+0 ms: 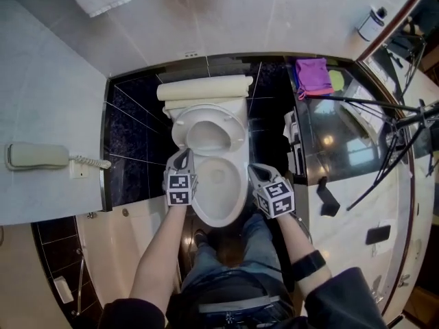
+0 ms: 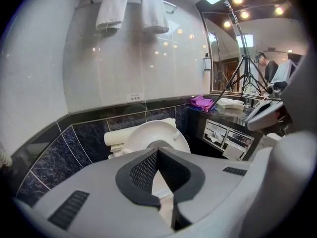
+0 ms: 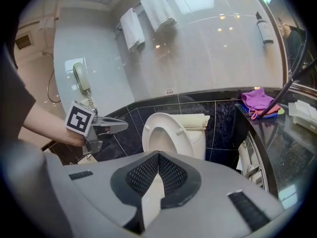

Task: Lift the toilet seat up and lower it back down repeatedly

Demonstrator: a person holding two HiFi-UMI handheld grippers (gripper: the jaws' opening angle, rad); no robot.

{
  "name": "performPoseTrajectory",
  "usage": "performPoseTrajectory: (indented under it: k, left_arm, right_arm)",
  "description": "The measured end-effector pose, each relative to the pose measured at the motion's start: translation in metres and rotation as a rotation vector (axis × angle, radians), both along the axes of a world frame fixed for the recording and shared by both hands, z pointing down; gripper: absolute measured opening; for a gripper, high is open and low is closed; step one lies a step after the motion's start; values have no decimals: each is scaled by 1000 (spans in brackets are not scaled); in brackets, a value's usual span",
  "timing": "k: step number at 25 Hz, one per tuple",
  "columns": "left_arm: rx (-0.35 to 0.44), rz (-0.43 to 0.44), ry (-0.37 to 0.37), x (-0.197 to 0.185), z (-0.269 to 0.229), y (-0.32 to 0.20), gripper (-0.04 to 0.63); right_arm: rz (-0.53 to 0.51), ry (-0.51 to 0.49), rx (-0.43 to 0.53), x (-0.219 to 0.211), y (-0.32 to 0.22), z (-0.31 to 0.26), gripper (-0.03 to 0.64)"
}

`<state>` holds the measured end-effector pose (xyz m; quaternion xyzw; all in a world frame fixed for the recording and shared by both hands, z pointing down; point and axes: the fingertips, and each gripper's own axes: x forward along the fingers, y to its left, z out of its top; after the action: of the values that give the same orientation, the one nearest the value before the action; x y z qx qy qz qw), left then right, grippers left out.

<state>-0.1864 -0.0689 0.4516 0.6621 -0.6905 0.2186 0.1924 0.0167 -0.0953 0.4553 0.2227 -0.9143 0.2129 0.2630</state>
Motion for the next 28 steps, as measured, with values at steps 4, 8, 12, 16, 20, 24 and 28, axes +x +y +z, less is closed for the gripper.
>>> performPoseTrajectory:
  k: [4,8,12,16,20,24,28]
  left_arm:
    - [4,18,16,0,-22,39,0]
    - [34,20,14,-5,-47,72,0]
    - [63,0,40,-7,-79,111,0]
    - [87,14,68,-3,-104,147,0]
    - [112,41,53,1,-117,179,0]
    - [132,52,66,9,-125,205,0]
    - [139,62,68,14,-129,220,0]
  right_arm:
    - [-4,20,56,1,14,-19,14]
    - [9,42,96,7,27,-40,14]
    - [28,40,120,13,49,-59,14]
    - [53,48,149,21,72,-74,14]
    - [68,56,176,26,96,-85,14]
    - [71,57,188,33,122,-88,14]
    - [81,64,194,40,138,-89,14]
